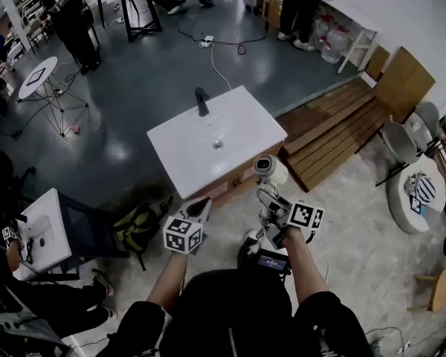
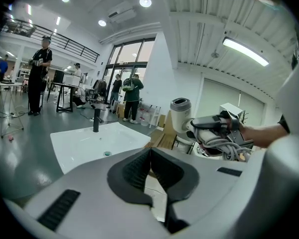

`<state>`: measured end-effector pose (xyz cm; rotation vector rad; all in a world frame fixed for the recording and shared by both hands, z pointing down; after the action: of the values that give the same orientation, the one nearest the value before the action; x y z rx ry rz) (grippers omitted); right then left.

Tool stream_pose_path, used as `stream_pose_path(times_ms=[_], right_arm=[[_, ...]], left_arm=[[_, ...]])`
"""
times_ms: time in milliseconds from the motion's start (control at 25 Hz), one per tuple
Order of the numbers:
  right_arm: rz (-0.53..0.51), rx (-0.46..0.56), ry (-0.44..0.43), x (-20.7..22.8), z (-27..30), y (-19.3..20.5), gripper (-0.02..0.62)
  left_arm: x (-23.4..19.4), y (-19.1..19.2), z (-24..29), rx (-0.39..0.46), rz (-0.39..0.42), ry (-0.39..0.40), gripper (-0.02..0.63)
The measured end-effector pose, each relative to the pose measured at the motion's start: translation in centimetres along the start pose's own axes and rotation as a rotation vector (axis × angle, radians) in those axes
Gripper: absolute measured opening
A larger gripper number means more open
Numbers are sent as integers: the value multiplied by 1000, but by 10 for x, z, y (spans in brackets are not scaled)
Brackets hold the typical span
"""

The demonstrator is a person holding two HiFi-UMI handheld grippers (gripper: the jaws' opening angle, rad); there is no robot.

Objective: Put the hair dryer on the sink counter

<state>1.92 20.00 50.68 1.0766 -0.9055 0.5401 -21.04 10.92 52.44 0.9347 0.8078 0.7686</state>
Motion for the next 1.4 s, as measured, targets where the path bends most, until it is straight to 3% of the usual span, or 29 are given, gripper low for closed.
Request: stream_pose_path(times_ms=[520,1400], right_arm=[[-25,-70,-37,42,27,-112,202],[-42,-155,-80,98,64,-200,202]], left_arm=[[7,-51,91,1,-28,-62,12],[2,-83,179,1,-53,-143,12]])
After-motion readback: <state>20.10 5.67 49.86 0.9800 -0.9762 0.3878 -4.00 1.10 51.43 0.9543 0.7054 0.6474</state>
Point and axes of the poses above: the fingertips, and each gripper's own axes: z forward along the fingers, x to its right, y out of its underside, the point moved 6 cm from there along -z, backward along the fingers, and after that the axes turned 1 degree about -y, right-handed, at the moved point
